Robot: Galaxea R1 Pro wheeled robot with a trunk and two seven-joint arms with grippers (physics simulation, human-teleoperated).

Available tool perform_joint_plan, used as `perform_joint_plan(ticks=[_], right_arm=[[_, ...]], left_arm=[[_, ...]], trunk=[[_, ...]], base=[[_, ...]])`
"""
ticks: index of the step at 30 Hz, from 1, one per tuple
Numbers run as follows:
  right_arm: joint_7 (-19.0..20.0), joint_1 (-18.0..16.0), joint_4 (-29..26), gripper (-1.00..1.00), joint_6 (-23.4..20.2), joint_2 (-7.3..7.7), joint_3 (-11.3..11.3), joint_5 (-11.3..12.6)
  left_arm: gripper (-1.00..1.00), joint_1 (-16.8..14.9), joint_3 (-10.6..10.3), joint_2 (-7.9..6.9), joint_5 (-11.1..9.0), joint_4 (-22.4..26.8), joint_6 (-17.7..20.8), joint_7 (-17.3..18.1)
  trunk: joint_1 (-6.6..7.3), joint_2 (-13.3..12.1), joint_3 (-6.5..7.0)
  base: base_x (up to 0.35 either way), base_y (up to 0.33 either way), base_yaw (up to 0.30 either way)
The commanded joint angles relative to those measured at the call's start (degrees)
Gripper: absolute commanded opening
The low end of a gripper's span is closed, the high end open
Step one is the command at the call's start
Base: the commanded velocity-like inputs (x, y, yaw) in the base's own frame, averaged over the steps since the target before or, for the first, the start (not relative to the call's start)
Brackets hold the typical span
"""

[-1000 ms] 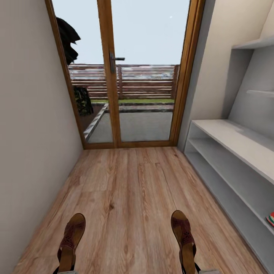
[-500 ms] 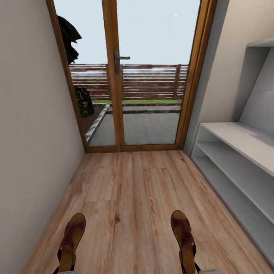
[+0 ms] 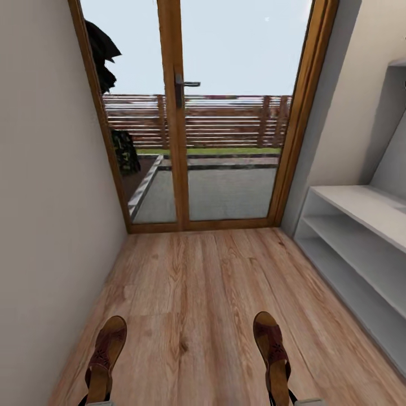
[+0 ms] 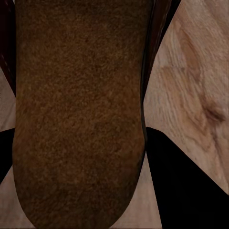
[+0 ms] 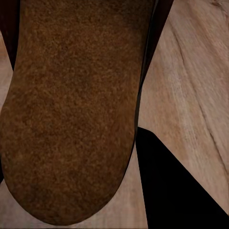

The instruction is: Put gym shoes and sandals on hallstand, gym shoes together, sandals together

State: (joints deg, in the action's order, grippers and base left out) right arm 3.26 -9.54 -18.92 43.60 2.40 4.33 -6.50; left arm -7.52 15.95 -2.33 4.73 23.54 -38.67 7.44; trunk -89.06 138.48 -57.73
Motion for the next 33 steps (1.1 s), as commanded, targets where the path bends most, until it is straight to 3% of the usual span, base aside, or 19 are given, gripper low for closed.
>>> perform_joint_plan(ticks=[1, 8, 33], right_arm=[[0.4, 0.0, 0.0, -1.00, 0.2, -0.03, 0.5, -0.2], [0.4, 0.0, 0.0, -1.00, 0.2, -0.06, 0.5, -0.2], [0.4, 0.0, 0.1, -1.00, 0.2, -0.12, 0.5, -0.2]], left_arm=[[-1.00, 0.0, 0.5, 0.05, 0.6, 0.0, -0.2, 0.3], [-1.00, 0.0, 0.5, 0.05, 0.6, 0.0, -0.2, 0.3], [-1.00, 0.0, 0.5, 0.05, 0.6, 0.0, -0.2, 0.3]], trunk=[[-0.02, 0.0, -0.05], [-0.02, 0.0, -0.05], [-0.02, 0.0, -0.05]], base=[[0.296, 0.178, -0.172], [0.314, 0.125, -0.235], [0.338, 0.005, -0.263]])
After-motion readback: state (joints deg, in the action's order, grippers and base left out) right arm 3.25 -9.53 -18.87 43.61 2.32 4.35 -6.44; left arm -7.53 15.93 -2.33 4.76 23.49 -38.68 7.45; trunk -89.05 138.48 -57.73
